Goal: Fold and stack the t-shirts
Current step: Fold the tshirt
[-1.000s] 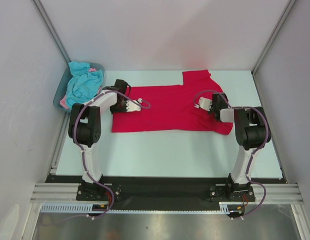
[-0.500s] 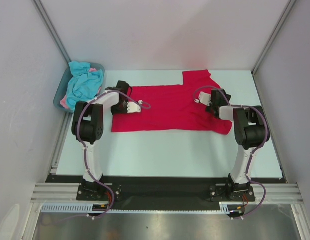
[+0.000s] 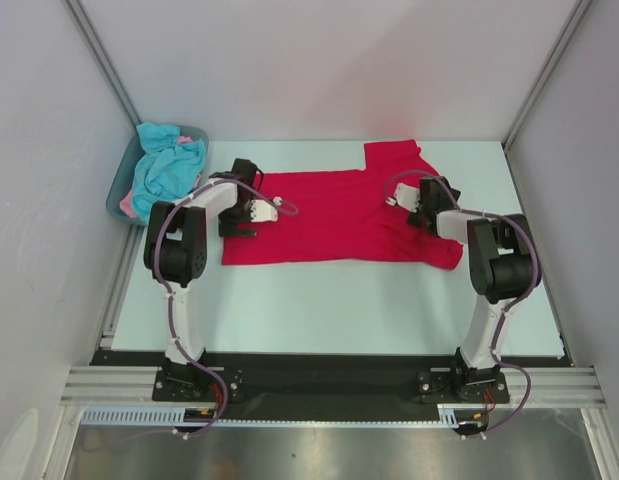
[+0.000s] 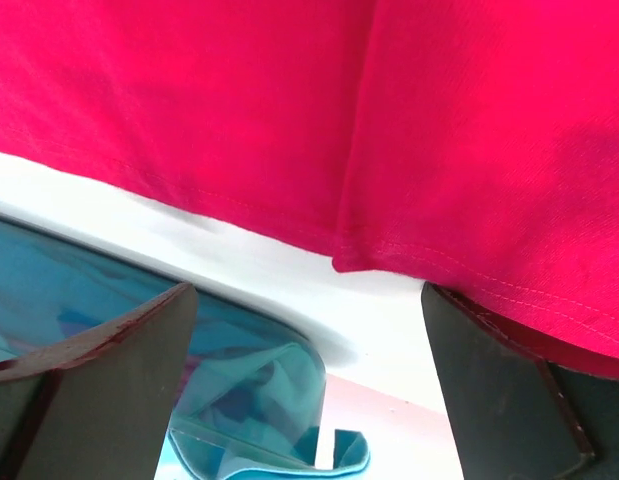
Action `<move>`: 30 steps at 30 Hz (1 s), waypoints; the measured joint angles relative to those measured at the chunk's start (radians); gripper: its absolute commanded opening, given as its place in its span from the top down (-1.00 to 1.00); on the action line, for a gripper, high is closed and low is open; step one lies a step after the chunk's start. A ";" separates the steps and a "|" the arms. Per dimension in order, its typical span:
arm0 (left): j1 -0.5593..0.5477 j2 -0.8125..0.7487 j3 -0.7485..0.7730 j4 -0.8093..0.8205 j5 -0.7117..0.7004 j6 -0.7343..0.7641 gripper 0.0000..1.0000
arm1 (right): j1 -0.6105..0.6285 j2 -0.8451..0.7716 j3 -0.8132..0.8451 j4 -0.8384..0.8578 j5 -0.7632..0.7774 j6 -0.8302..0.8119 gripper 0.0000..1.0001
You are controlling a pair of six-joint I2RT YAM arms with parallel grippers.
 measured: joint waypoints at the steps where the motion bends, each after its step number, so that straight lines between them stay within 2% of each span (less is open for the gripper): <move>1: 0.002 0.000 0.000 0.000 -0.006 -0.002 -0.99 | 0.000 -0.006 0.000 -0.011 -0.003 0.005 -0.72; 9: 0.016 -0.023 0.001 -0.006 -0.023 -0.034 -1.00 | -0.002 -0.095 0.045 -0.184 -0.024 0.079 -0.82; 15: 0.020 -0.142 0.018 -0.011 -0.013 -0.072 -1.00 | -0.043 -0.153 0.109 -0.274 -0.022 0.148 -0.80; 18: 0.020 -0.207 0.025 -0.008 0.027 -0.095 -1.00 | -0.081 -0.153 0.164 -0.340 -0.020 0.212 -0.57; 19: 0.020 -0.224 0.025 -0.010 0.045 -0.099 -0.99 | -0.089 -0.153 0.173 -0.356 -0.020 0.231 -0.38; 20: 0.020 -0.244 0.022 -0.010 0.070 -0.107 -1.00 | -0.096 -0.153 0.187 -0.389 -0.024 0.258 0.12; 21: 0.019 -0.261 0.018 -0.012 0.098 -0.113 -1.00 | -0.098 -0.153 0.200 -0.422 -0.029 0.282 0.39; 22: 0.019 -0.279 0.008 -0.012 0.122 -0.117 -0.76 | -0.099 -0.153 0.212 -0.460 -0.042 0.312 0.80; 23: 0.018 -0.295 -0.007 -0.012 0.145 -0.127 -0.57 | -0.098 -0.153 0.227 -0.502 -0.056 0.340 0.86; 24: 0.015 -0.309 -0.025 -0.021 0.169 -0.137 -0.30 | -0.097 -0.153 0.237 -0.534 -0.068 0.373 0.91; 25: 0.013 -0.316 -0.042 -0.033 0.194 -0.145 0.55 | -0.095 -0.153 0.253 -0.576 -0.085 0.402 0.97; 26: 0.011 -0.317 -0.058 -0.050 0.221 -0.153 0.87 | -0.094 -0.153 0.267 -0.611 -0.106 0.423 0.98; 27: 0.008 -0.315 -0.077 -0.066 0.246 -0.153 0.99 | -0.093 -0.154 0.276 -0.639 -0.121 0.442 0.98; 30: -0.001 -0.308 -0.122 -0.122 0.303 -0.157 0.99 | -0.091 -0.160 0.282 -0.726 -0.184 0.474 1.00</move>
